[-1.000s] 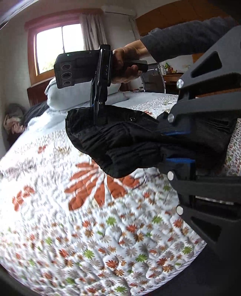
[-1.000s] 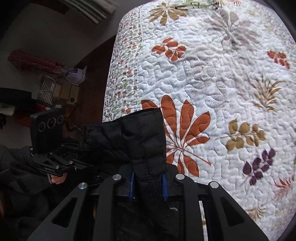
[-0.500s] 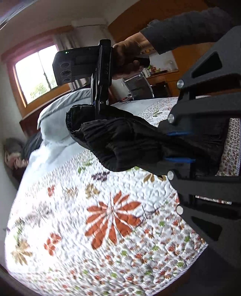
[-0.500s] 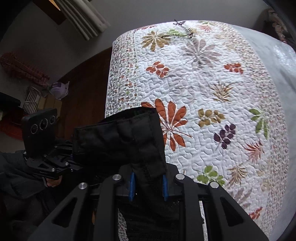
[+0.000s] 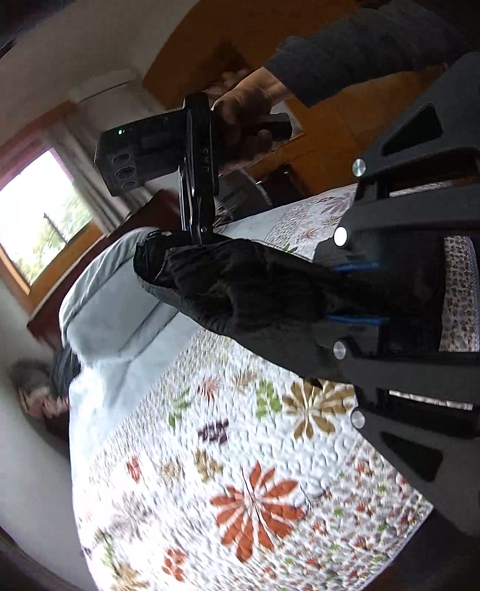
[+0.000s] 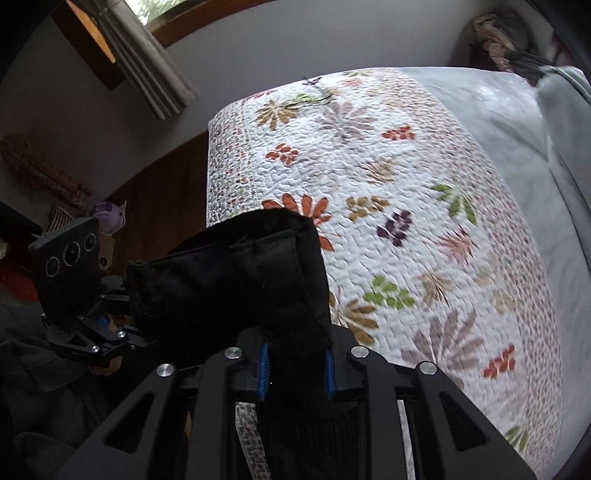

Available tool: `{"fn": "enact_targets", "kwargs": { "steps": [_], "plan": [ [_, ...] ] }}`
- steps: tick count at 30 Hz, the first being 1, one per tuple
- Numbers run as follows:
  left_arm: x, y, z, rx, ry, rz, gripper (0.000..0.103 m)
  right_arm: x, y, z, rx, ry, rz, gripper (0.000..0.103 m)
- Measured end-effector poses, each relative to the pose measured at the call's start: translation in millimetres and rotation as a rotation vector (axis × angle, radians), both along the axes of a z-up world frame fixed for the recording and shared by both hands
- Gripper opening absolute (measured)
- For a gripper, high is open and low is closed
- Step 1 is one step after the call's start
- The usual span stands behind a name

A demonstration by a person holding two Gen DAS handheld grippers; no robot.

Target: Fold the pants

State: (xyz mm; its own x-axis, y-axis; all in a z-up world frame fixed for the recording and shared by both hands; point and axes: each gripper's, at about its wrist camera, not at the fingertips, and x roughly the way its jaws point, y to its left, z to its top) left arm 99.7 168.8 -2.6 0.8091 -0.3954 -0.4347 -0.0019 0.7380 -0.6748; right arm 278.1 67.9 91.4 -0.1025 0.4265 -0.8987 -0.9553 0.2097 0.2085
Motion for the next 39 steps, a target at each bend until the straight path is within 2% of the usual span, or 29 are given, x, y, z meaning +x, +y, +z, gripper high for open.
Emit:
{"fn": "enact_targets", "kwargs": {
  "steps": [6,14,17,26,33,39],
  "plan": [
    [11,-68,20,0.094,-0.024,-0.096,0.015,7,-77,1,0.042,0.003,-0.073,0.022],
    [20,-160,20,0.239,-0.035,-0.206,0.015,16,-165,-21,0.101,0.042,-0.155,0.023],
    [23,-197,12,0.308,-0.037,-0.252,0.015,18,-200,-36,0.116,0.065,-0.184,0.023],
    [32,-280,-25,0.413,-0.006,-0.366,0.015,27,-291,-92,0.191,0.139,-0.259,0.024],
    [38,-325,-59,0.486,0.039,-0.432,0.016,26,-337,-137,0.244,0.177,-0.284,0.026],
    [42,-353,-88,0.534,0.091,-0.488,0.016,23,-376,-177,0.286,0.198,-0.308,0.033]
  ]
}}
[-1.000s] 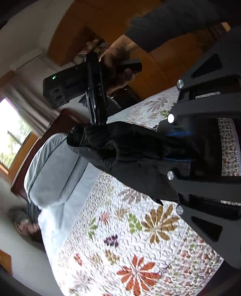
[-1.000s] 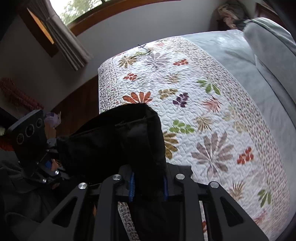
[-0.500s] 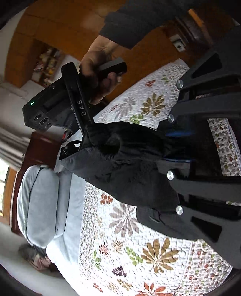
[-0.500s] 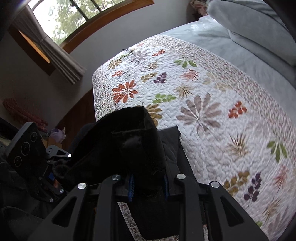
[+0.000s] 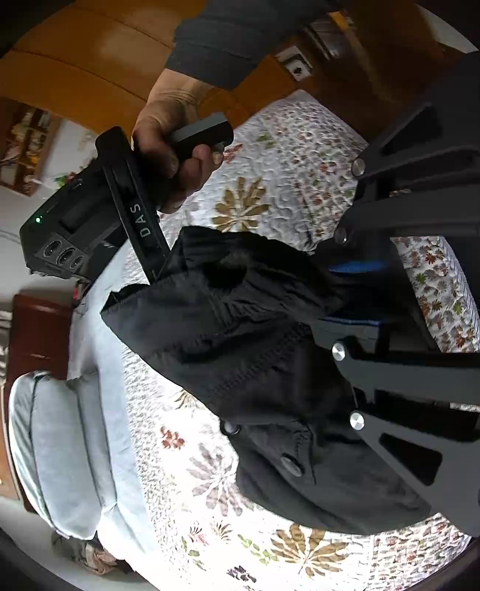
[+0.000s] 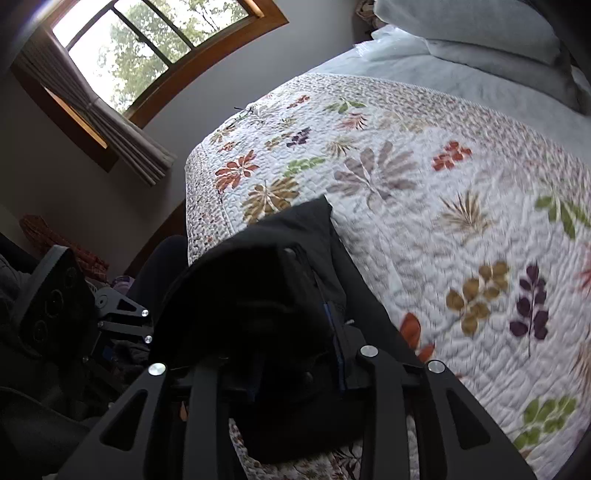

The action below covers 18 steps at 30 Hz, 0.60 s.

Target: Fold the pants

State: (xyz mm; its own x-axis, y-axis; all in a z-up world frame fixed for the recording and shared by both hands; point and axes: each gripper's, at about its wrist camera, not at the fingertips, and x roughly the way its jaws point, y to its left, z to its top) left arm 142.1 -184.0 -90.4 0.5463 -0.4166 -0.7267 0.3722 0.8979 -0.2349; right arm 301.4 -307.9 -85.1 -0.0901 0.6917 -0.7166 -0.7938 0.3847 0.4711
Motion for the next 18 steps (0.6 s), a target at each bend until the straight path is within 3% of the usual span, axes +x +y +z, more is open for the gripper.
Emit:
{"fn": "enact_targets", "kwargs": {
  "steps": [12,18],
  "plan": [
    [2,-28,-34,0.055,0.073,-0.042,0.016,-10,-50,-45,0.067,0.029,-0.096,0.038],
    [2,-30,-46,0.046,0.113,-0.046,0.019,-24,-86,-64,0.063,0.054,-0.227,0.049]
  ]
}}
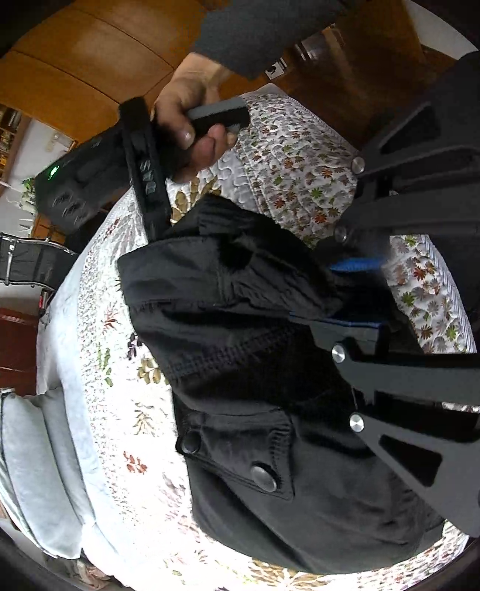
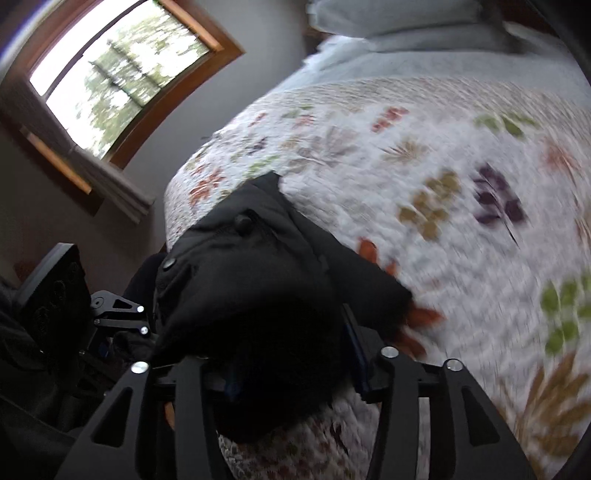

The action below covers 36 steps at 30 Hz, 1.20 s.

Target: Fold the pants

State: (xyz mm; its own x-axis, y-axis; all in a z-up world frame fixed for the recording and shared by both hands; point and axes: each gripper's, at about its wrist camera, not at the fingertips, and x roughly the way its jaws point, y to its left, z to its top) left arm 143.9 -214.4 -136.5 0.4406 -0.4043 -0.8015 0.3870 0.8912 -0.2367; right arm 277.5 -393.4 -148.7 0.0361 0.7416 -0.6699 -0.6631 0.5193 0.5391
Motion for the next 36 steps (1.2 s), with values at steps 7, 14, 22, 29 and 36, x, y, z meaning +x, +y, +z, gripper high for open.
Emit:
{"fn": "enact_targets", "kwargs": {
  "steps": [7,14,22,29,36],
  "plan": [
    [2,8,-14,-0.061,0.056,-0.011,0.026,-37,-63,-14,0.199,0.196,-0.269,0.077],
    [-19,22,1,-0.222,0.068,-0.086,0.083,-88,-56,-27,0.351,0.306,-0.419,0.085],
    [-11,83,46,-0.214,-0.079,-0.022,0.09,-119,-33,-32,0.184,0.282,-0.489,0.085],
    [35,143,11,-0.091,0.009,0.136,0.09,-128,-12,-41,0.049,0.229,-0.475,0.067],
    [49,161,-20,-0.046,0.057,0.17,0.09,-138,-23,-36,0.036,0.212,-0.514,0.068]
  ]
}}
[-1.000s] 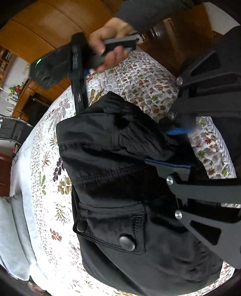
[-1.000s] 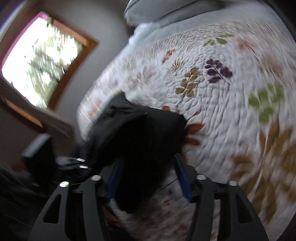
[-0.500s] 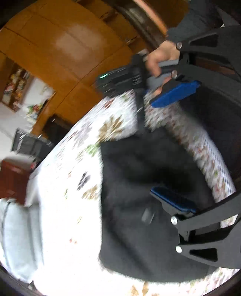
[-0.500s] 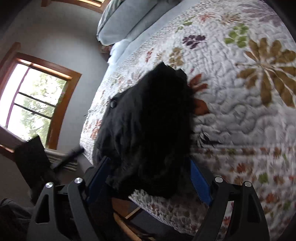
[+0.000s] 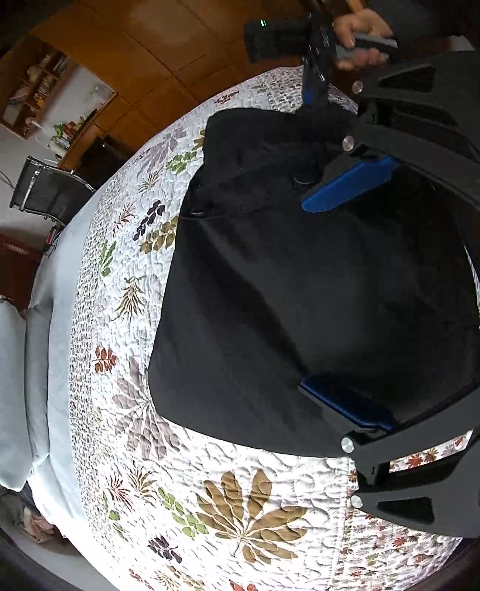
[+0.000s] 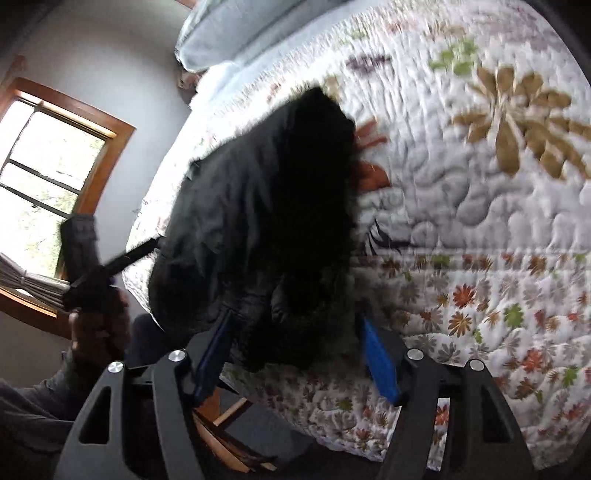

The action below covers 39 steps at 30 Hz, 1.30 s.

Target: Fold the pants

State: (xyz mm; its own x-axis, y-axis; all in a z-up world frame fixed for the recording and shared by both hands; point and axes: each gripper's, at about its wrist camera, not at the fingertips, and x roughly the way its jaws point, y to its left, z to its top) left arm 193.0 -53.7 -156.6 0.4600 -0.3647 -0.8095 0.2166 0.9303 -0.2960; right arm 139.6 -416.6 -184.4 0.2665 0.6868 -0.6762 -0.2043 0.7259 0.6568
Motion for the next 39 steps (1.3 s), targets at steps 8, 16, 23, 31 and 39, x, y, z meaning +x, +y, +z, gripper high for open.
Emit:
{"fn": "enact_targets", "kwargs": {
  "steps": [8,16,23,31,39],
  "plan": [
    [-6,21,17,-0.042,-0.013,0.037,0.091,25,14,2,-0.01,0.035,-0.09,0.084],
    [5,28,-1,-0.008,0.055,0.01,0.091,40,13,13,-0.074,-0.008,-0.078,0.075],
    [61,38,37,-0.115,0.032,-0.034,0.091,88,-4,2,0.145,0.085,-0.097,0.091],
    [109,24,6,-0.066,0.116,-0.087,0.089,126,48,37,0.077,-0.066,0.142,0.023],
    [122,45,-14,0.017,0.142,0.062,0.08,142,42,7,0.031,-0.004,0.113,0.022]
  ]
}}
